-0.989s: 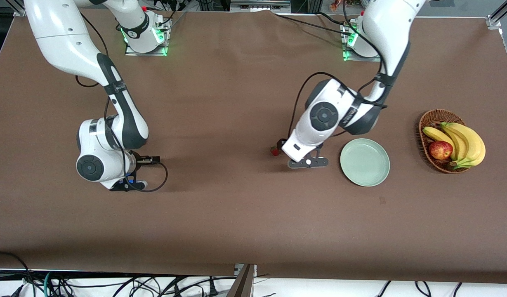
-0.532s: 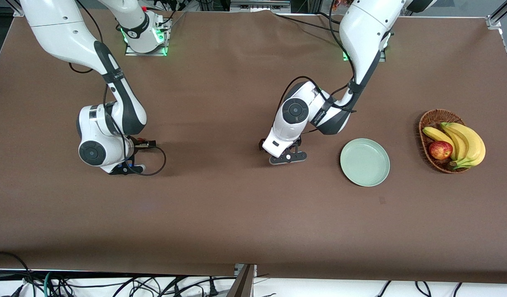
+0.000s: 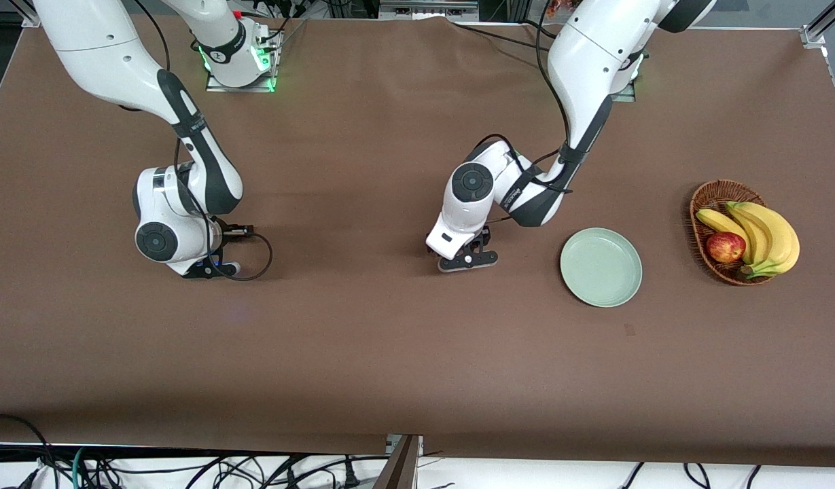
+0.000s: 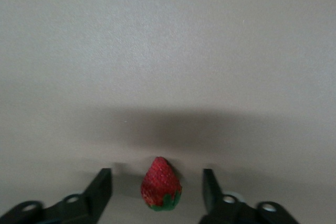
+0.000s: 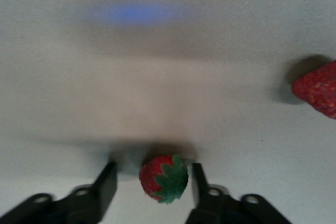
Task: Collect all strawberries into plate
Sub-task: 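Carry the strawberry over the plate with the left gripper and release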
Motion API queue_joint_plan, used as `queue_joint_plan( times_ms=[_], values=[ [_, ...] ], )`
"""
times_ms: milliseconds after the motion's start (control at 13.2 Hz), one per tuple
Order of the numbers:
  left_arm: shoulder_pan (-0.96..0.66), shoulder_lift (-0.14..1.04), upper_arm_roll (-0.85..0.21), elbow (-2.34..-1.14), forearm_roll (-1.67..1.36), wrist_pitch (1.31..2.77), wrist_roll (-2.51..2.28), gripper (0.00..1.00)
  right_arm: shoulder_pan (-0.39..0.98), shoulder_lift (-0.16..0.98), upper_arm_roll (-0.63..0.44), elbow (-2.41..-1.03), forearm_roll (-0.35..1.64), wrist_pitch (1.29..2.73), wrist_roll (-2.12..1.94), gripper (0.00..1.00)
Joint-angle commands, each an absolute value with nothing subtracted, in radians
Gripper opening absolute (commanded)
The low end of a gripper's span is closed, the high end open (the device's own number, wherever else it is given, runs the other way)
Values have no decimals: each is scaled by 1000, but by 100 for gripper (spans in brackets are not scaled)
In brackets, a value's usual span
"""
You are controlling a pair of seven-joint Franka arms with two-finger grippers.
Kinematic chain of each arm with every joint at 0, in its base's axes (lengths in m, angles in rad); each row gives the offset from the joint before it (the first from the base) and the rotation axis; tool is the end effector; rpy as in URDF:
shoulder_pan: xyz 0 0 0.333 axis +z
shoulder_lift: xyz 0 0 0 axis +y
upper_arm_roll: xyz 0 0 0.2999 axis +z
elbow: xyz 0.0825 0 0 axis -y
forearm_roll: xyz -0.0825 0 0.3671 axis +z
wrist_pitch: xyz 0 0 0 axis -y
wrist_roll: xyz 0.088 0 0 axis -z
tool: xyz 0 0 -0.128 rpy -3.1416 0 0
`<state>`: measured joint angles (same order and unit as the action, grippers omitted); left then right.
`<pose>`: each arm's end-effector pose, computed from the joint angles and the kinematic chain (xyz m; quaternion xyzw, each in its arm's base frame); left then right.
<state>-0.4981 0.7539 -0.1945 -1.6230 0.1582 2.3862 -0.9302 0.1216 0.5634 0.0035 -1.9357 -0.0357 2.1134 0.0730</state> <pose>0.5263 -0.4152 0.1677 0.9959 0.0883 0.0012 0.0174 0.5453 0.0663 0.1463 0.9807 0.0374 -0.1895 0.0312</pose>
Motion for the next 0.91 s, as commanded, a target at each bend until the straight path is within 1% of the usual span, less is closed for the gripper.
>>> queue_joint_plan(
  times_ms=[0,76,228,304,380,608,837],
  values=[
    [-515,782,-181,-1603,192,2395,-954,42,110,534,6,-1974,-45,2123,63,0],
    [-515,787,-183,-1603,207,2393,-954,36,110,534,6,-1971,-43,2125,72,0],
    [-512,782,-183,-1600,210,2391,-953,17,112,544,11,-1944,-34,2141,84,0],
    [-505,773,-183,-1597,210,2381,-947,11,118,558,15,-1904,-29,2149,107,0],
    [-494,743,-183,-1598,209,2353,-943,11,132,584,32,-1840,-29,2149,156,0],
    [-427,668,-179,-1583,210,2182,-820,10,170,669,92,-1682,-29,2151,328,0],
    [-333,611,-181,-1585,210,2047,-597,11,218,727,138,-1585,-28,2170,477,0]
  ],
)
